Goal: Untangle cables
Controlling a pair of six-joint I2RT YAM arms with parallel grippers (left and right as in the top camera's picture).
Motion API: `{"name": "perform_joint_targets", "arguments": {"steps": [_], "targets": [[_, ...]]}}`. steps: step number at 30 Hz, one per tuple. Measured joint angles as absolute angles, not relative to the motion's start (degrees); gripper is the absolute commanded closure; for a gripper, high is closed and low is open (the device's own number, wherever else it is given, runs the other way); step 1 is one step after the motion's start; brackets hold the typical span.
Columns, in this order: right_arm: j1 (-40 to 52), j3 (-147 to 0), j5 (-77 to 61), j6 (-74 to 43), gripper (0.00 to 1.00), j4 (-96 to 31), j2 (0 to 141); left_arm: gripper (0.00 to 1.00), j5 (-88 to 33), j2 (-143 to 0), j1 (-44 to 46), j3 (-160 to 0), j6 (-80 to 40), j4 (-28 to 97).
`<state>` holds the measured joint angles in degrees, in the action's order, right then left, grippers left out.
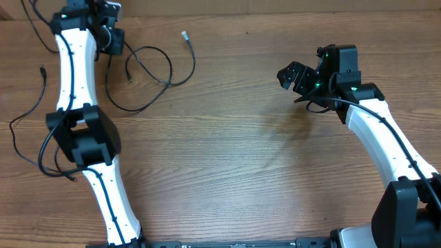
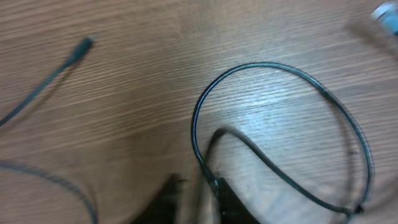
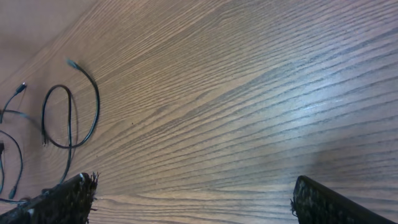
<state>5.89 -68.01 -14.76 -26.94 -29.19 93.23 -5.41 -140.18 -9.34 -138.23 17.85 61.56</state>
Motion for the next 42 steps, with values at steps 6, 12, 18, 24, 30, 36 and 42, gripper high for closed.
{"name": "perform_joint_targets", "arguments": {"steps": [6,12,18,24,30,36,42], "targets": [[5.9,-68.0,-14.8,-26.9,0.00,-29.2,93.2,0.00,-0.4,-142.6,-7.8,-138.3,15.1,58.7],[5.9,-68.0,-14.8,-26.9,0.00,-29.2,93.2,0.00,2.2,-141.1,-7.2,-146.4,11.8,63.2],[5.9,-68.0,-14.8,-26.9,0.00,-29.2,93.2,0.00,-0.1,-130.5,-7.2,-151.5,8.6,71.9],[5.9,-68.0,-14.8,-26.9,0.00,-29.2,93.2,0.00,-5.9,-117.4,-7.2,-153.1,5.5,79.9],[5.9,-68.0,-14.8,-27.0,0.00,-29.2,93.2,0.00,-8.0,-110.7,-7.2,-153.1,4.5,86.1],[5.9,-68.0,-14.8,-26.9,0.00,-29.2,93.2,0.00,-7.9,-104.9,-7.2,-153.1,4.4,89.2],[5.9,-68.0,-14.8,-26.9,0.00,-29.2,93.2,0.00,-6.9,-94.8,-7.2,-153.1,4.4,93.5]]}}
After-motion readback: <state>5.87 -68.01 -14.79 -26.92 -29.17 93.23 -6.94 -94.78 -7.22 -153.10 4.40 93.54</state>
